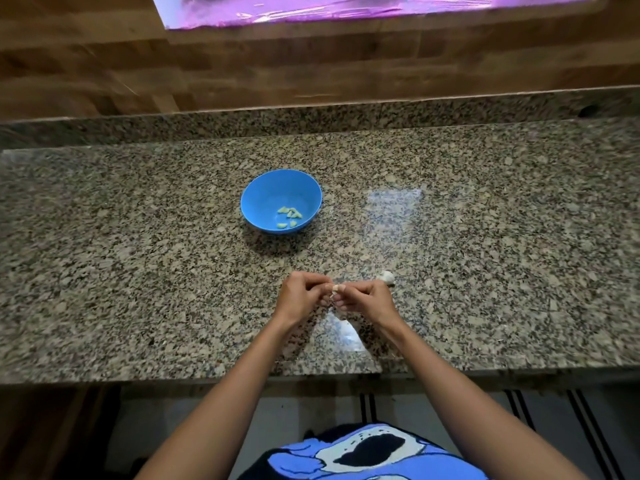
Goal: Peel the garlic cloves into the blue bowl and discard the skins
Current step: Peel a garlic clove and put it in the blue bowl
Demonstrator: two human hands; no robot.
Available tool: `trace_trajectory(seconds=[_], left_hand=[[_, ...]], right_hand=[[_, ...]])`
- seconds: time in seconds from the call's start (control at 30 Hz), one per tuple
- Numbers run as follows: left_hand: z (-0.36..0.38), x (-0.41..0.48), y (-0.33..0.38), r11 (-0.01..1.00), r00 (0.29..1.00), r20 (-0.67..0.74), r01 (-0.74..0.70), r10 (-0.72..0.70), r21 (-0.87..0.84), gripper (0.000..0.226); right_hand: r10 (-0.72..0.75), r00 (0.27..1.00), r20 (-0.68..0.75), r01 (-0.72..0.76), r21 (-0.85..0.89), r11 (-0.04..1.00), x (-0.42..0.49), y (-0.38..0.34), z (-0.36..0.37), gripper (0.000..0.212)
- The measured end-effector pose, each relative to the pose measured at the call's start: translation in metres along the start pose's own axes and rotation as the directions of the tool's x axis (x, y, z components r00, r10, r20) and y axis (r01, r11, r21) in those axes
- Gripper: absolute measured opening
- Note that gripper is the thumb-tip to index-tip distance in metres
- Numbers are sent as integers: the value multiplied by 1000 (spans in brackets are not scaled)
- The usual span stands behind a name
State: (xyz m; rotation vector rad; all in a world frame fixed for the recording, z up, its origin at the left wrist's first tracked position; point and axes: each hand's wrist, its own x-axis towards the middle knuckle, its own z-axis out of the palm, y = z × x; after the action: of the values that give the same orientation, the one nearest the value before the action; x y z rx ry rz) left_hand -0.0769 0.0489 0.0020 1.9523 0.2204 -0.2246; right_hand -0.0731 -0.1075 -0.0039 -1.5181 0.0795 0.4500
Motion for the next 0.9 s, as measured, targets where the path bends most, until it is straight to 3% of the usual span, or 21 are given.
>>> trace_trajectory(seconds=[0.1,0.2,0.3,0.37,0.43,0.5,0.57,0.6,0.67,0.73,0.77,0.83,0.9], left_hand=[[-3,1,2,1000,1000,21,-9,9,-22,17],[-1,0,2,996,999,11,-49,48,75,16],[2,-1,1,997,998,-3,-70,69,-27,16],[6,-4,-1,986,989,-6,-145,146,85,20],[7,-8,-3,913,954,-12,-284,300,293,24],[8,-9,-6,764,869,31,-450,494,462,23],[7,-9,-9,672,820,65,-509,569,538,23],[7,-8,-11,685,826,58,-502,561,528,23],[6,-7,-12,814,890,5,-418,455,403,24],[6,-7,-9,965,967,-34,-250,253,76,21],[6,-7,-6,978,988,-44,-156,151,-141,20],[5,-8,-1,870,999,-44,-1,-24,-492,19],[4,-9,4,709,991,5,99,-134,-698,22]], right_hand=[[83,996,21,-84,56,995,1,-4,-1,14],[112,993,21,-113,23,993,2,-6,-1,16],[154,987,-46,-148,98,984,2,-9,1,16],[190,980,-63,-182,115,977,1,-13,2,15],[213,975,-69,-205,108,973,0,-14,3,16],[234,968,-92,-225,100,969,1,-15,4,17],[239,965,-107,-232,76,970,1,-15,5,17],[235,967,-102,-229,64,971,1,-15,4,16],[228,971,-78,-223,63,973,0,-16,3,16],[236,970,-64,-229,93,969,-1,-17,2,16],[244,968,-64,-236,109,966,-1,-18,1,16],[252,965,-71,-242,121,963,-1,-18,0,17],[239,968,-76,-231,101,968,-3,-17,1,19]])
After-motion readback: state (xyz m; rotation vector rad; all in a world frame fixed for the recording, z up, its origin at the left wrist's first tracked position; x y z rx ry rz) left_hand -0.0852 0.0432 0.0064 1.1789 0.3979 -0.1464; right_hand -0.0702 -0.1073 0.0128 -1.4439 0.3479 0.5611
